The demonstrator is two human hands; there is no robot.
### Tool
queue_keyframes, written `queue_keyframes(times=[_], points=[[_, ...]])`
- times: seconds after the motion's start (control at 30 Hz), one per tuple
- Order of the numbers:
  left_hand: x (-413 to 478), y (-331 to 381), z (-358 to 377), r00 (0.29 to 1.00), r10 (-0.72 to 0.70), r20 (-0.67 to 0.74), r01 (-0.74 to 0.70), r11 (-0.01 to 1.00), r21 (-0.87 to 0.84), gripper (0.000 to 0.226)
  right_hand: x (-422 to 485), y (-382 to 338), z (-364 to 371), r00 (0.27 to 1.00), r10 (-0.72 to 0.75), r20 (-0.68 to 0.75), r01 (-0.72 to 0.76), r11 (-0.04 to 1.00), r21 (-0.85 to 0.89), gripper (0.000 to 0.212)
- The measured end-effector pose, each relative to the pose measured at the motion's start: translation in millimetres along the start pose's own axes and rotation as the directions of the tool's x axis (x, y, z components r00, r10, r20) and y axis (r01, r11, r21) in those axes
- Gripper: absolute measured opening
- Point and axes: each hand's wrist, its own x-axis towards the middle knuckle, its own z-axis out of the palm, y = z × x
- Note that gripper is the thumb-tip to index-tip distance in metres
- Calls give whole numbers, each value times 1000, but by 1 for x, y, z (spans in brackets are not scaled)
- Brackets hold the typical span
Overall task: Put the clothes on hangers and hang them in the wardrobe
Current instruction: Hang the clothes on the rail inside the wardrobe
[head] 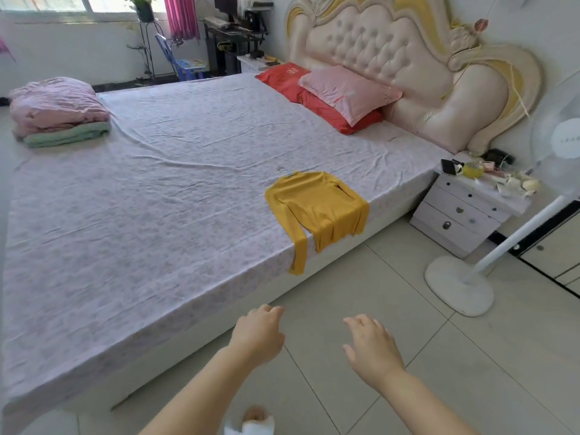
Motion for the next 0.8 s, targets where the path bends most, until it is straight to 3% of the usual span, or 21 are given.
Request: queue_keyframes(times=[0.37,0.6,0.8], points=[[206,25,-82,998,-10,58,8,999,38,49,199,66,-56,1000,16,17,-15,1000,-4,49],[322,58,-117,982,-185,39,186,982,-29,49,340,134,-94,992,-94,82,96,995,-21,50],[394,78,-148,967,-253,-17,250,964,-87,51,447,161,-128,973,-193,123,198,980,-29,43]])
